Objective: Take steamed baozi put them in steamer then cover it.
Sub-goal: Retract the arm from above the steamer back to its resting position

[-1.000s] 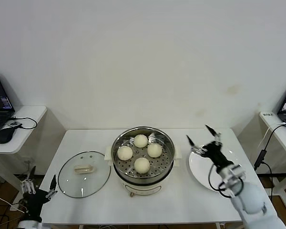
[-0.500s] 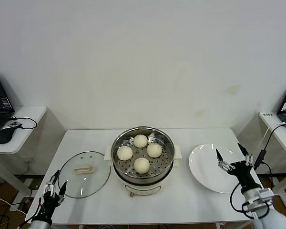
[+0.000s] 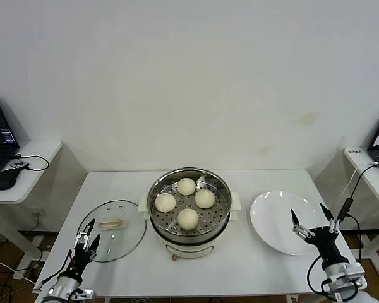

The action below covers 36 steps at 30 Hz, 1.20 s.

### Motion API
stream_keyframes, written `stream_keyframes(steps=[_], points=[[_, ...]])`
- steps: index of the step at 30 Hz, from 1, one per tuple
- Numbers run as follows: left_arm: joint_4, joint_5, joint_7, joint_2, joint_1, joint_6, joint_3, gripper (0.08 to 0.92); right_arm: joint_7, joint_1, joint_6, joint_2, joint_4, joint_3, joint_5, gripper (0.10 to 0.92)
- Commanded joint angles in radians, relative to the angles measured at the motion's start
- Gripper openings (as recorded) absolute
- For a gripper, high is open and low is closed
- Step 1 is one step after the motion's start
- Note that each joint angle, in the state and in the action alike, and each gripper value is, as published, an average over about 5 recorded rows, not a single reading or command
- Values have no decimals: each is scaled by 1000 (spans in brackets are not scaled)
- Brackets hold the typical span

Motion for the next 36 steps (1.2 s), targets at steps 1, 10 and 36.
stream_keyframes(steps=[1, 10, 36], points=[[124, 31, 7, 8, -137, 0, 62, 823, 2, -29, 6, 13, 4, 16, -4, 823], [209, 27, 12, 13, -234, 3, 95, 823, 4, -42, 7, 22, 7, 28, -9, 823], [299, -26, 40, 21, -341, 29, 157, 823, -3, -56, 25, 46, -36, 38, -40, 823]])
